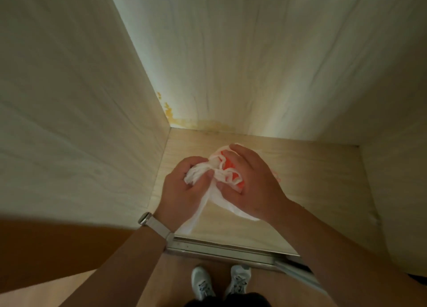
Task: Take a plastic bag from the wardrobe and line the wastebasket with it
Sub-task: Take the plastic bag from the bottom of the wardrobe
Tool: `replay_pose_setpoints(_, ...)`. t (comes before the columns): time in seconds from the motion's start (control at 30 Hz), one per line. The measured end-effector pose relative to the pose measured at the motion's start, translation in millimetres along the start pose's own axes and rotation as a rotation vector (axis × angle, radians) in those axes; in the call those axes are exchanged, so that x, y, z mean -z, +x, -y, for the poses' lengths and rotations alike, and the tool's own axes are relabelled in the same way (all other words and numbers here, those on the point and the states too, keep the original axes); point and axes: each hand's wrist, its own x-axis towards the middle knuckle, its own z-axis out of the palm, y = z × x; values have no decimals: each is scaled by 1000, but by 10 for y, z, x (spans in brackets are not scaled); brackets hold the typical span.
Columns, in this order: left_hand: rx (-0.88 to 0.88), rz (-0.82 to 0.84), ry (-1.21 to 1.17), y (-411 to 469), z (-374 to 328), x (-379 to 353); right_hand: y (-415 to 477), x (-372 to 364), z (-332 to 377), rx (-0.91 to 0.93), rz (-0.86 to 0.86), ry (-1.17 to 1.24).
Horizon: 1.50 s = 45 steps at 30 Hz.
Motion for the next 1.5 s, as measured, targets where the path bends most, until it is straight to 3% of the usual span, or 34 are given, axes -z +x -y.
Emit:
replay_pose_setpoints(0.33,-63,-54,-132,-449,-241,667,8,187,788,193,9,-64)
replay_pose_setpoints(0.63,-100,-145,-134,-801,-494,839,-88,331,1028,274,23,-43)
replay_pose_setpoints(0.9,-27,-395,-85,-1218,-774,833,-69,476,1197,380,122,105)
replay_pose_setpoints(1.1,6,-584,13,-1648,-947,830,-128,527,1407,579,178,215)
replay_pose_setpoints(1.5,164,-892,109,-2913,-839,1225,-566,12,2338,899,350,412)
